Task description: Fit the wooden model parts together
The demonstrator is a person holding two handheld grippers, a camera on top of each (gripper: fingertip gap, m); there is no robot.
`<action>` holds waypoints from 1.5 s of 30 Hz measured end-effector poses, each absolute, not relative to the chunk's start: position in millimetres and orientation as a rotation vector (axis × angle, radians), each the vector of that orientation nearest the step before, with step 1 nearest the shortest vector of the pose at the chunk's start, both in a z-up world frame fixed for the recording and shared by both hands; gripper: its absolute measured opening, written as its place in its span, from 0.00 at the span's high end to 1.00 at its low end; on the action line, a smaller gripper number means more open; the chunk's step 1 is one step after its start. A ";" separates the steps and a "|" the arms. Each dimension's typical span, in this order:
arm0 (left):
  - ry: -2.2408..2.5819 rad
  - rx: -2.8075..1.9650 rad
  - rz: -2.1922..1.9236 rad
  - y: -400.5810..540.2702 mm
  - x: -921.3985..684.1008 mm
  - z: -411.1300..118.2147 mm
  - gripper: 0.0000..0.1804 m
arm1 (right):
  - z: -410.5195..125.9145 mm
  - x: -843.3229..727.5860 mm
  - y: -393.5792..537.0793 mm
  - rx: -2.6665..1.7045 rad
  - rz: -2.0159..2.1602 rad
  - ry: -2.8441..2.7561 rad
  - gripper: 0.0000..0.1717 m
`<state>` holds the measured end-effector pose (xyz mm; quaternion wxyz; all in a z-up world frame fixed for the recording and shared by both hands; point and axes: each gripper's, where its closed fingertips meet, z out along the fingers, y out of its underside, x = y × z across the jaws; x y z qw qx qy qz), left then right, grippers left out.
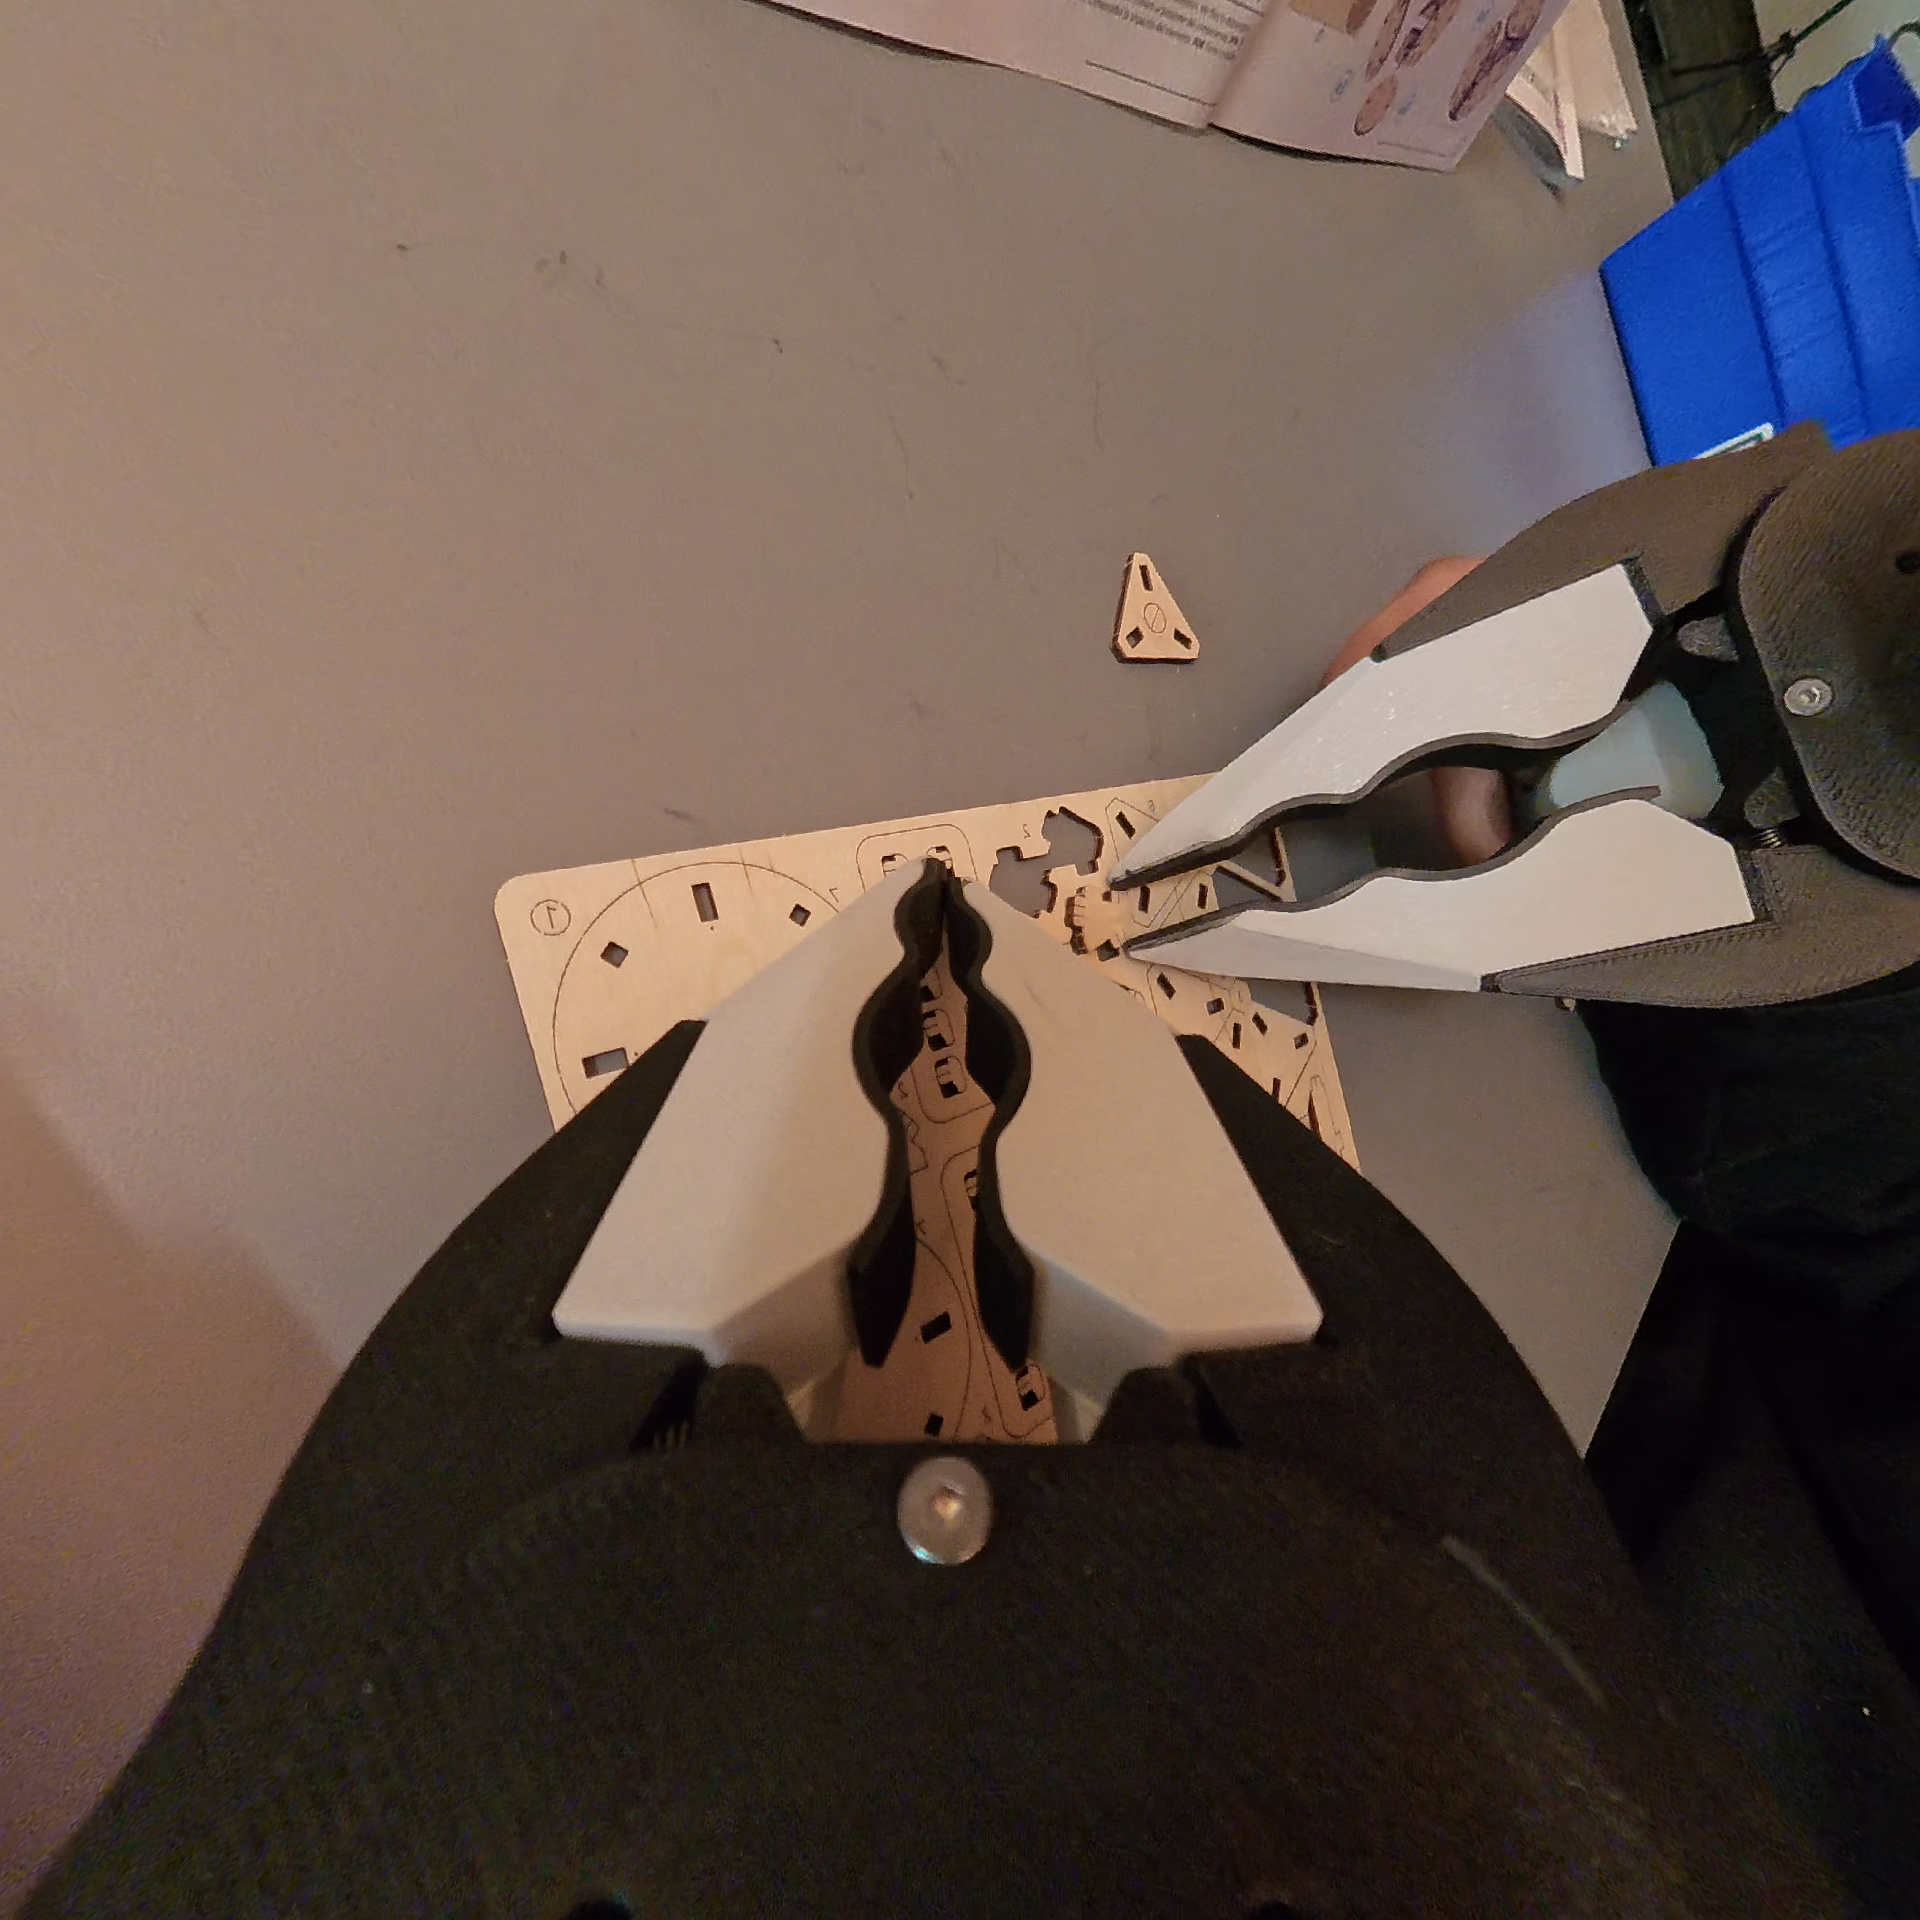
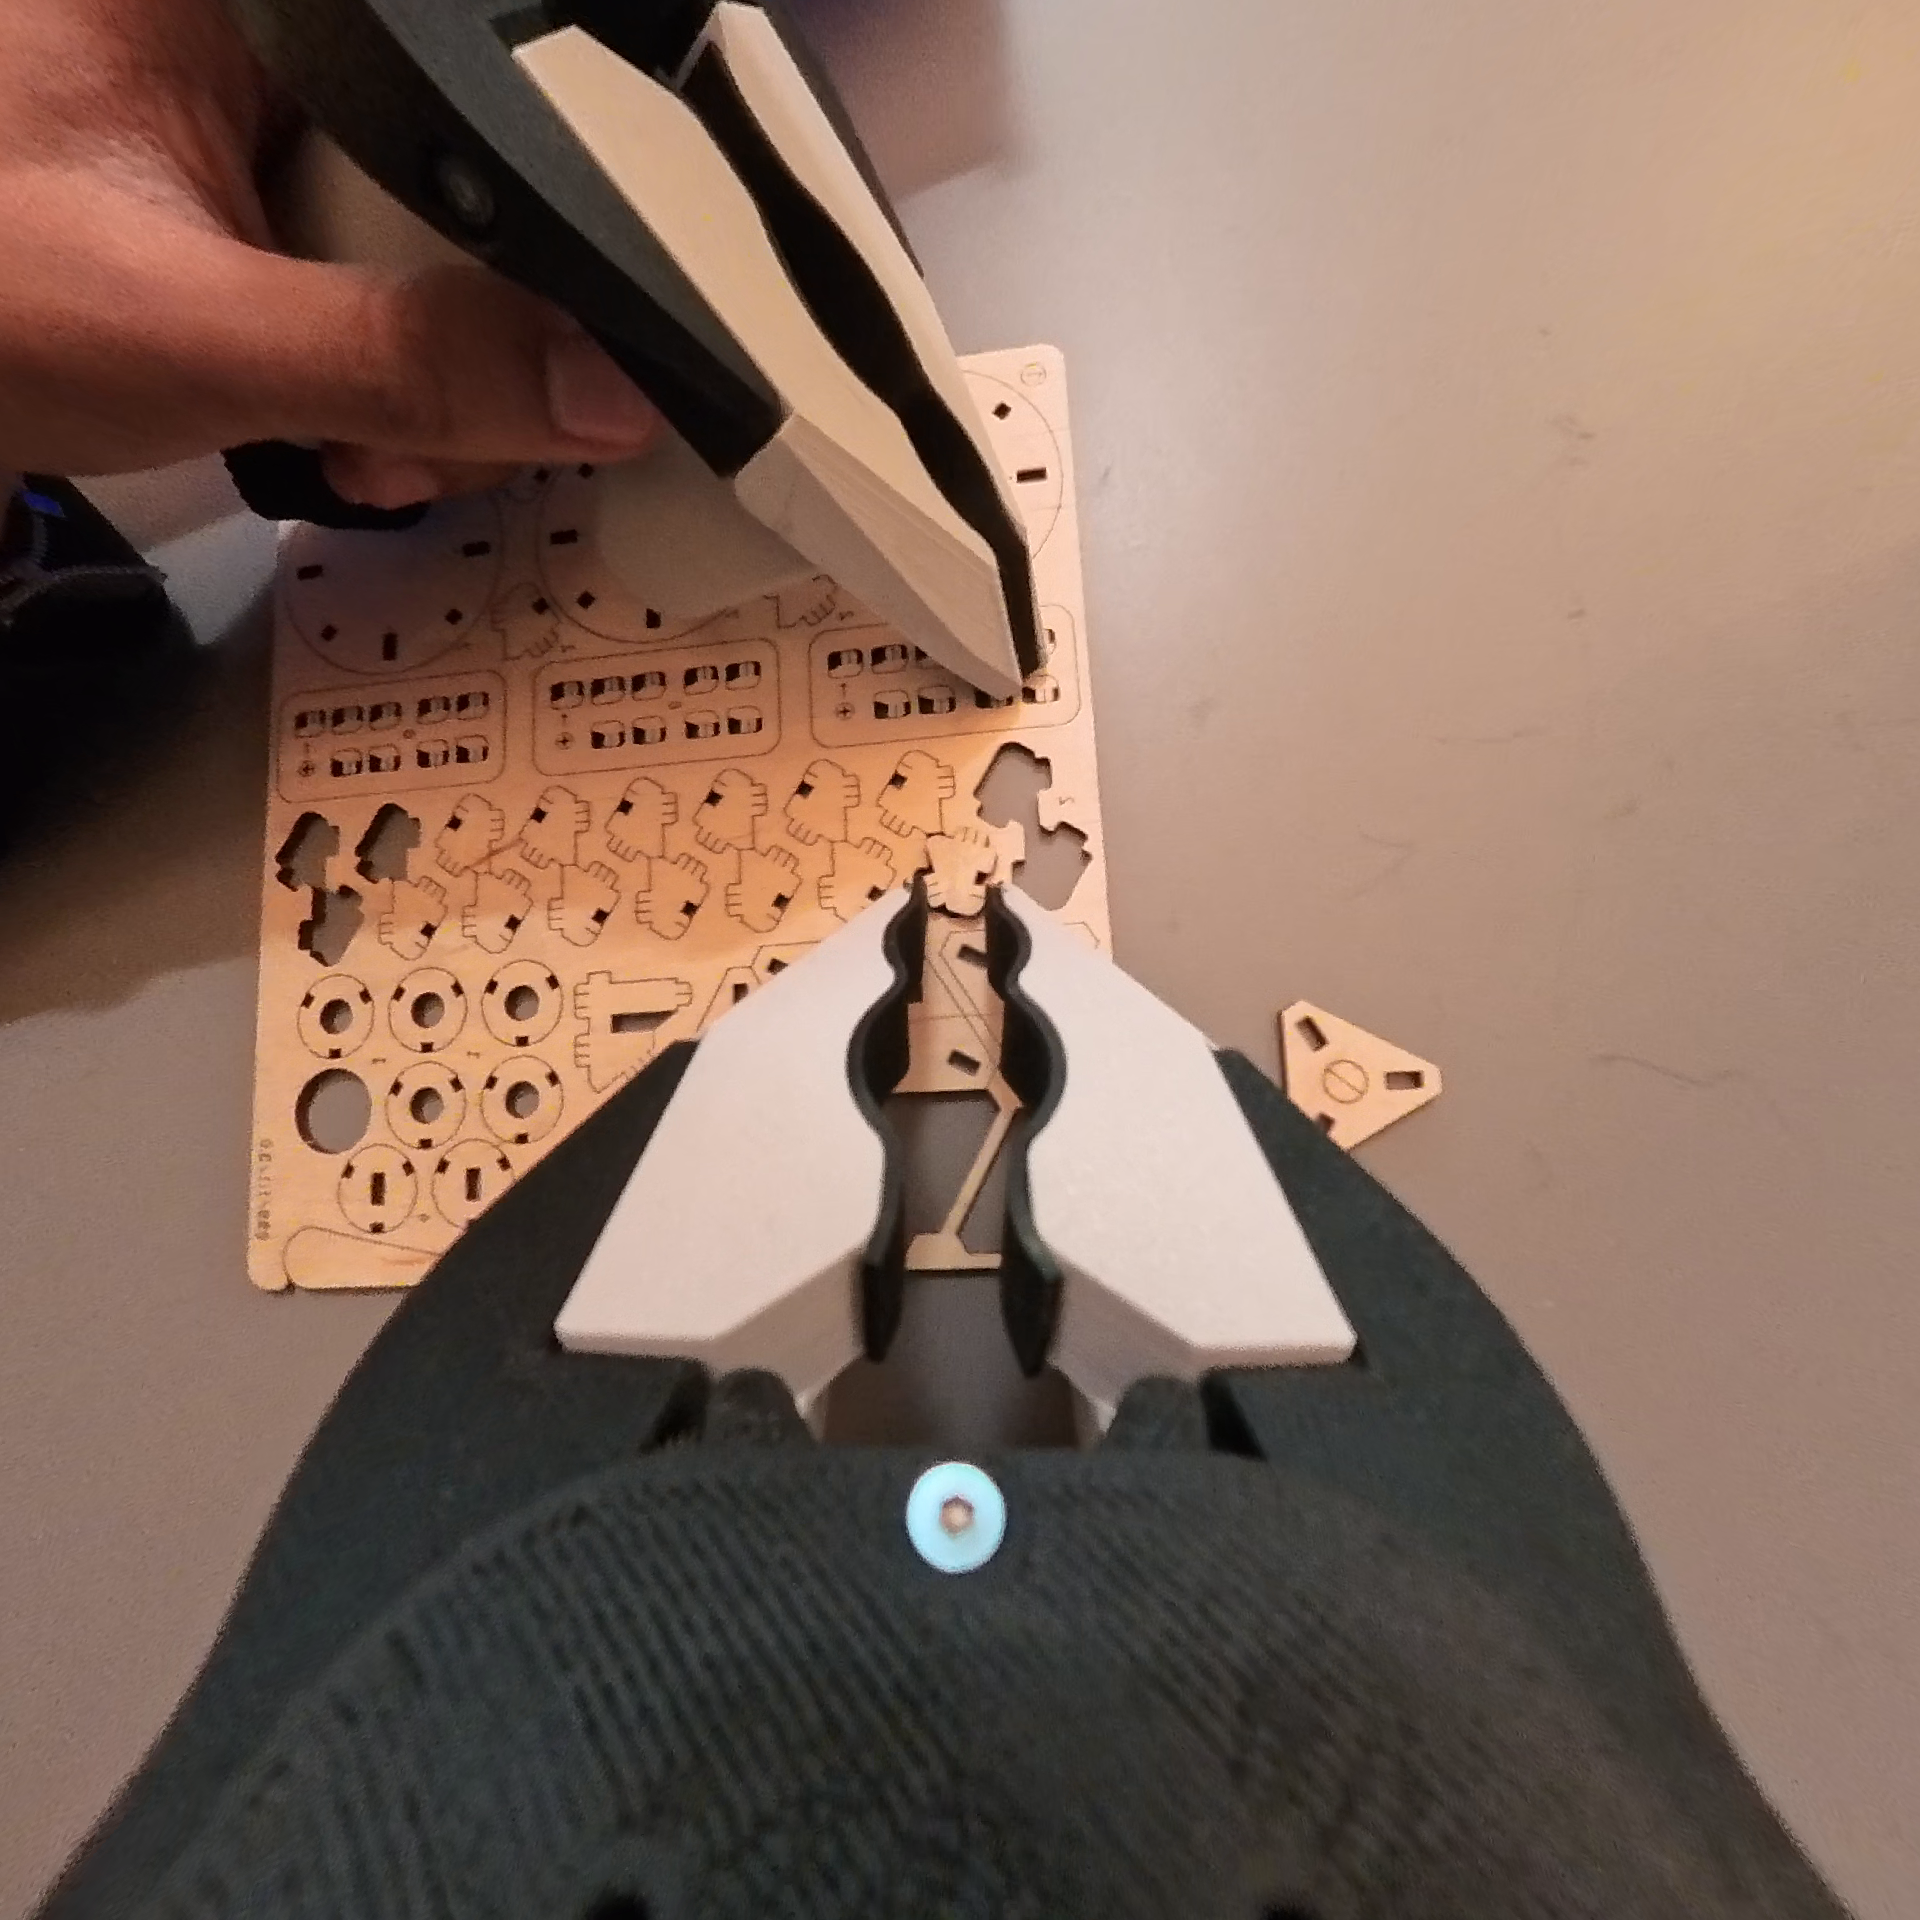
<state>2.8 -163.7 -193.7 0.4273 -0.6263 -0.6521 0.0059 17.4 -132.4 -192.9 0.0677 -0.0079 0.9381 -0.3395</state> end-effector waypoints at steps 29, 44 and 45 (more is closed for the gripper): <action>-1.629 -1.565 0.015 -163.3 2.9 -193.4 1.00 | -192.6 15.5 -129.9 -0.024 -1.008 2.832 0.99; -1.629 -1.565 0.015 -163.5 2.8 -193.5 1.00 | -189.6 8.4 -134.4 -0.016 -1.072 2.845 1.00; -1.629 -1.565 0.015 -163.6 2.8 -193.5 1.00 | -190.9 5.7 -135.2 -0.024 -1.081 2.869 1.00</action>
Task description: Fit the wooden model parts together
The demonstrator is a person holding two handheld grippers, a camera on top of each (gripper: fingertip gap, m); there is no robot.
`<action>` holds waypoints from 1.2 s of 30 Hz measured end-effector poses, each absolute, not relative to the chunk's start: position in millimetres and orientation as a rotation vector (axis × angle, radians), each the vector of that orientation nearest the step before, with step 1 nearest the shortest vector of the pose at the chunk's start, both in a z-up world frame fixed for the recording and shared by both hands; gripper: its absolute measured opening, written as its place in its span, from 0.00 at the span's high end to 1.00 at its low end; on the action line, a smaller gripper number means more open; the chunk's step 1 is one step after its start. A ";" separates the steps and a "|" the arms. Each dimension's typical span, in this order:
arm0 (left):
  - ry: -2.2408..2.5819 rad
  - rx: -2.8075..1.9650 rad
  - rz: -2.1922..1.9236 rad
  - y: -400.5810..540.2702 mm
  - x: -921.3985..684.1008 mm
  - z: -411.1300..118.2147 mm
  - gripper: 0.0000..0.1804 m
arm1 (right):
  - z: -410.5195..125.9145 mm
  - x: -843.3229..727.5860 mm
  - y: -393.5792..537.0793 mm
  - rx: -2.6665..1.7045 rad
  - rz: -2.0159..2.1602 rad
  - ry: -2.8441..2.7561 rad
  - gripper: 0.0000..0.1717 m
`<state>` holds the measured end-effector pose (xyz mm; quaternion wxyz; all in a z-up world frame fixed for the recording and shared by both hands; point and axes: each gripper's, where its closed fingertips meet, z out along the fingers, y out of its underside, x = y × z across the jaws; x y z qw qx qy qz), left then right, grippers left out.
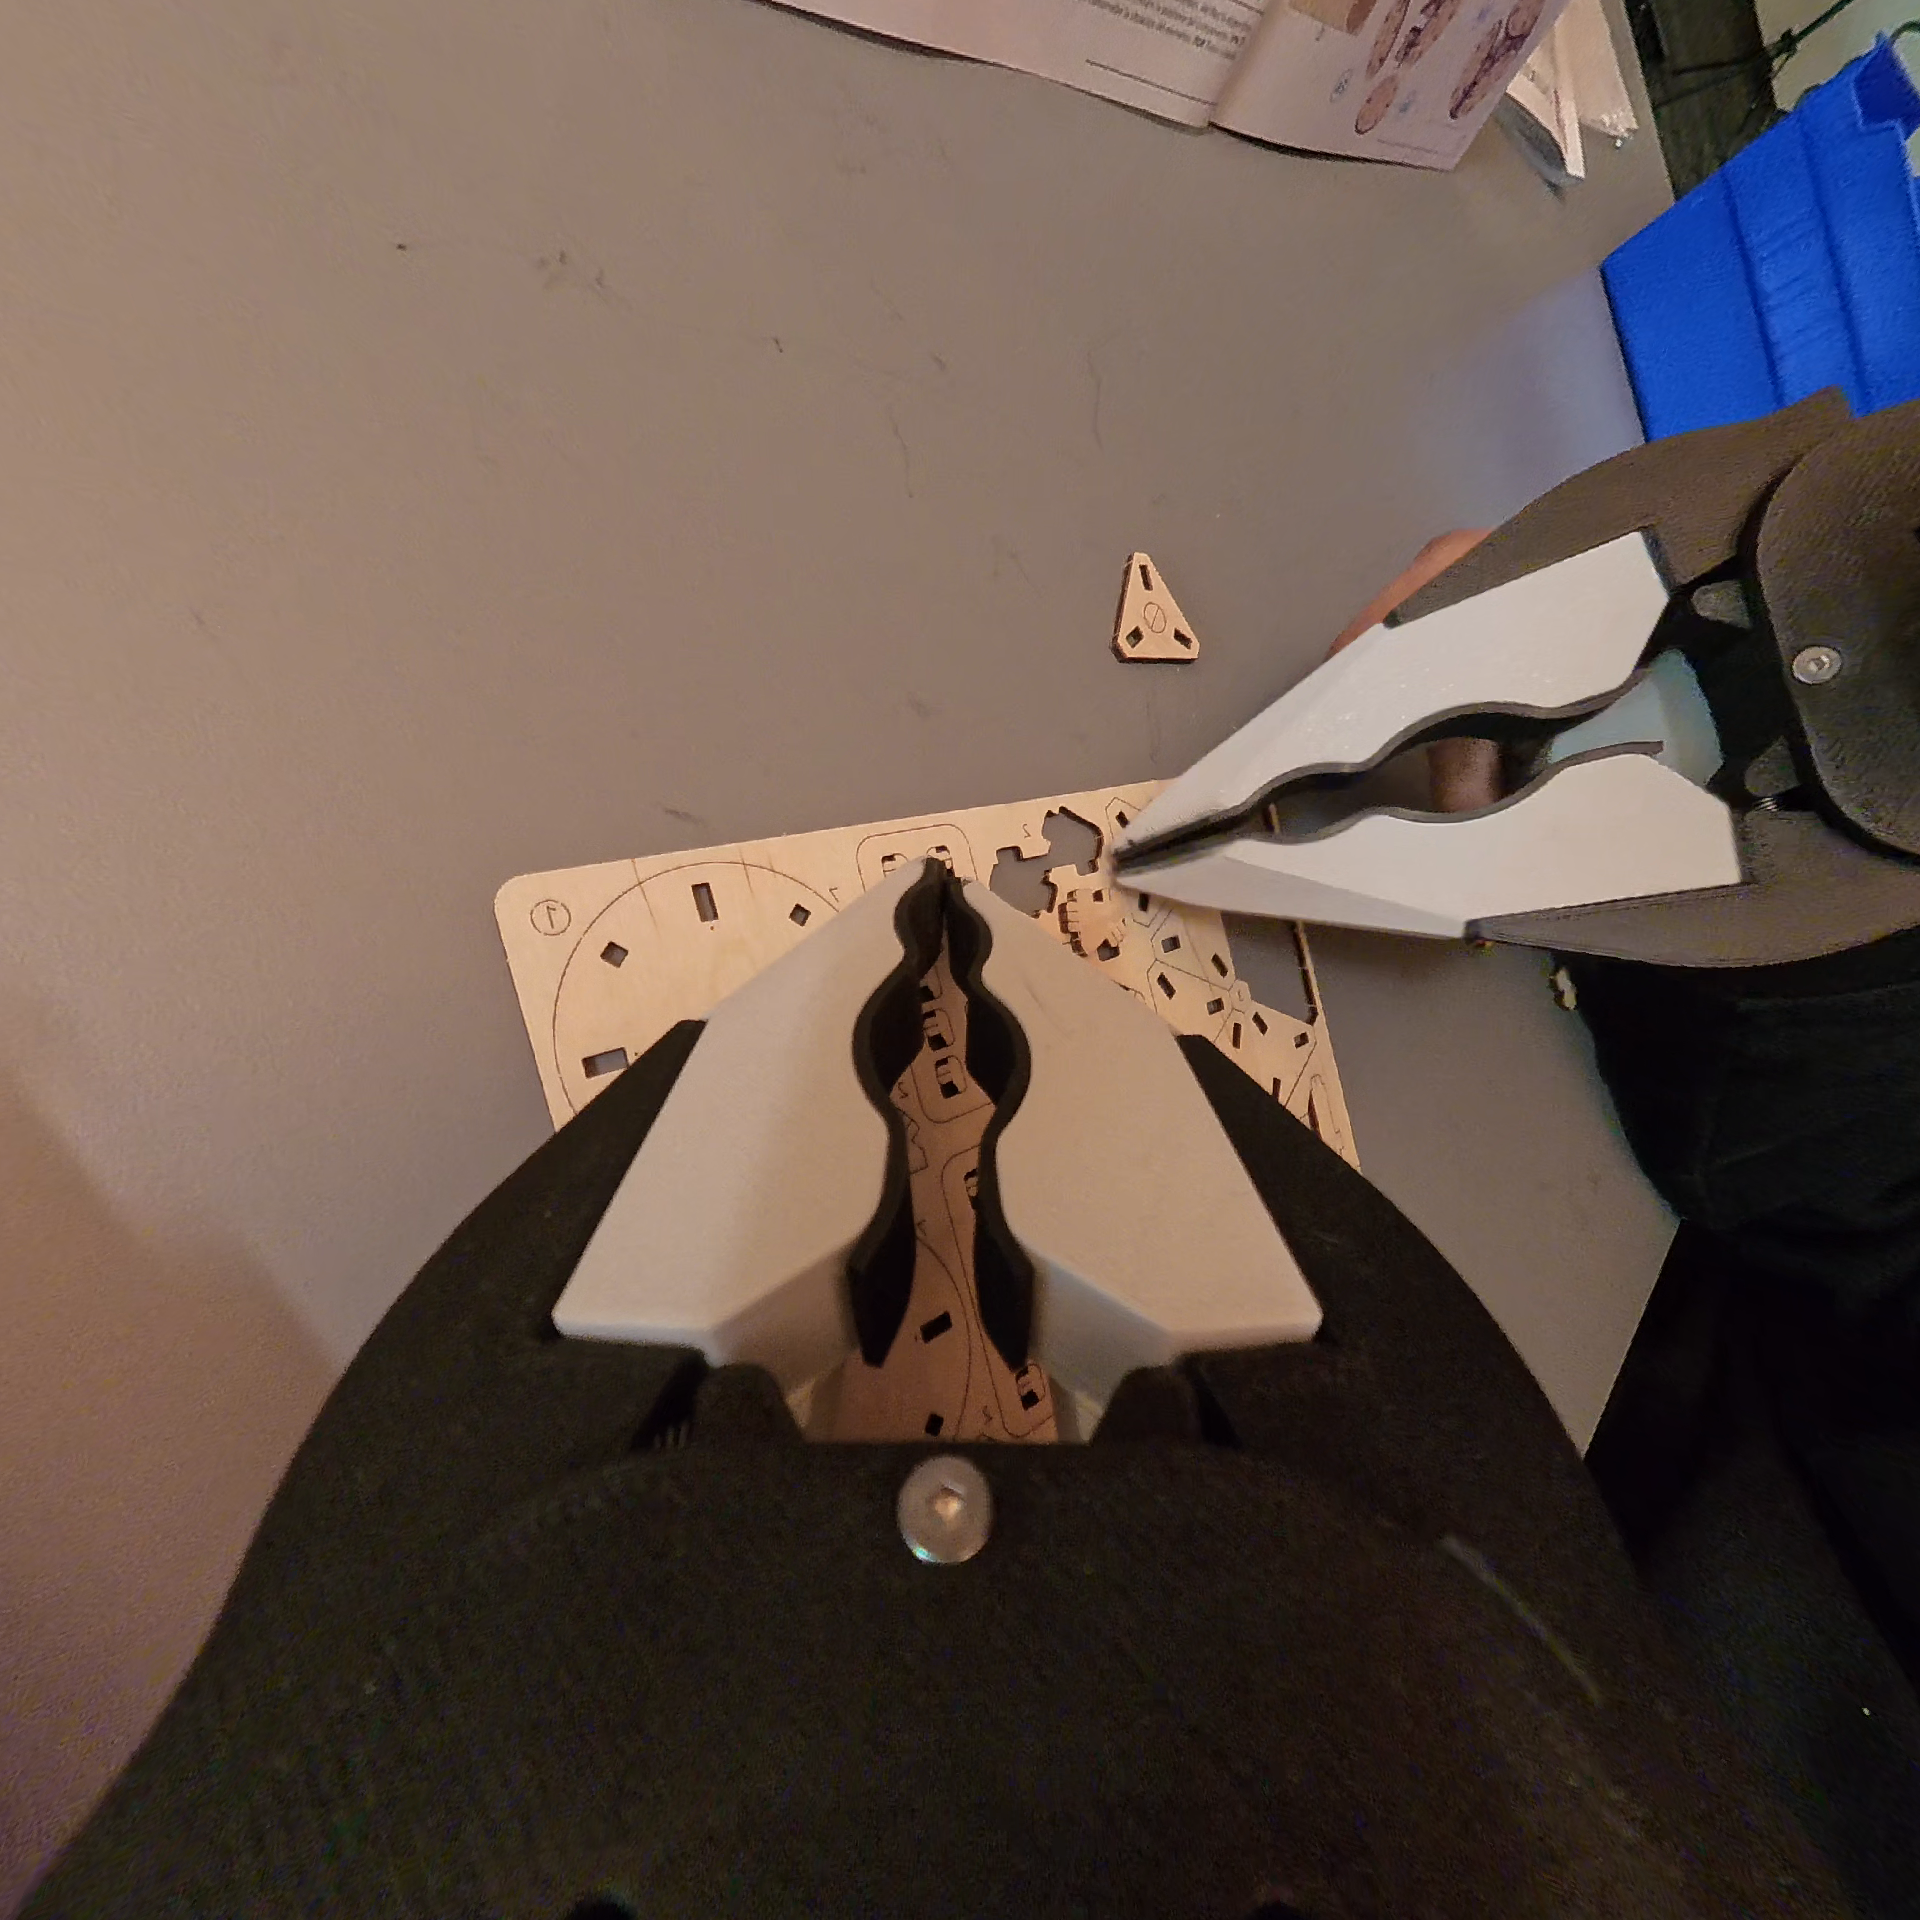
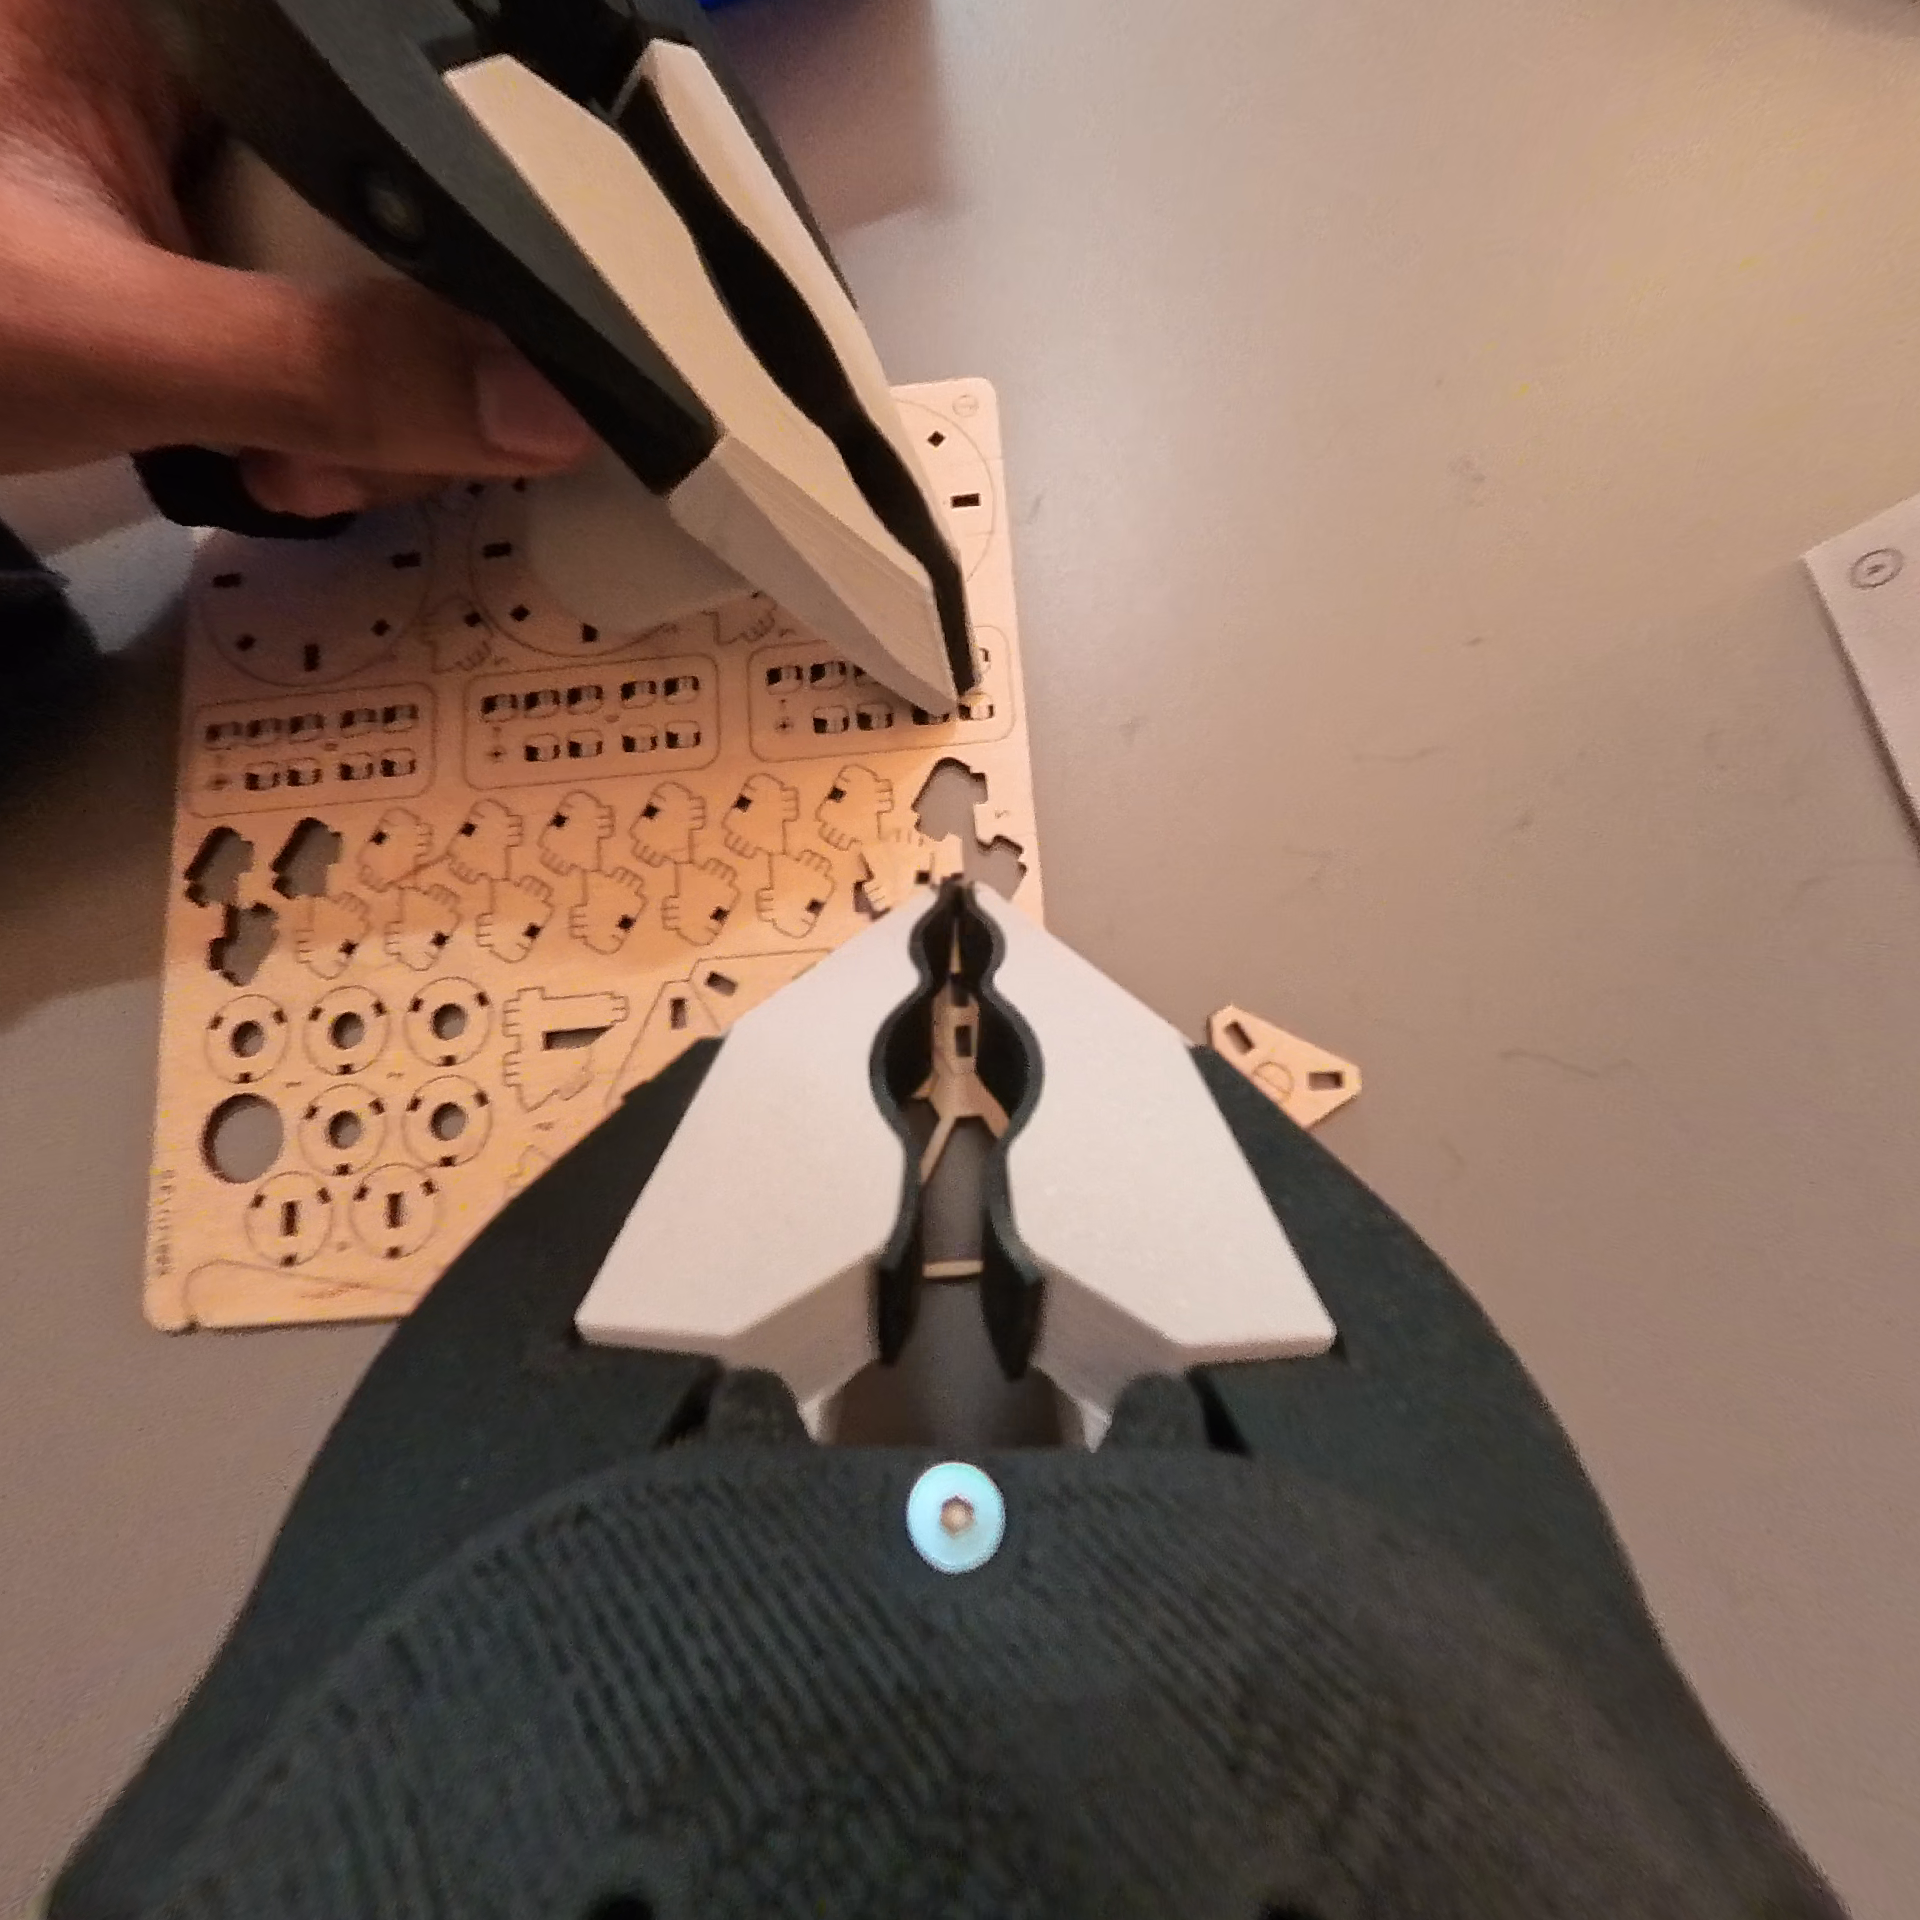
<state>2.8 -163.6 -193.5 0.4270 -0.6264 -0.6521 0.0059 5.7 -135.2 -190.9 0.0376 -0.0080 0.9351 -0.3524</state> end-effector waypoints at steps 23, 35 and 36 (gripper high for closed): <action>-1.631 -1.566 0.017 -163.6 2.9 -193.7 1.00 | -182.9 14.9 -152.0 -0.064 -1.227 2.843 0.99; -1.629 -1.566 0.013 -163.0 2.9 -193.8 1.00 | -175.0 12.5 -147.2 -0.015 -1.222 2.790 0.99; -1.629 -1.566 0.013 -163.0 2.8 -193.7 1.00 | -173.9 14.3 -147.3 -0.025 -1.225 2.778 0.99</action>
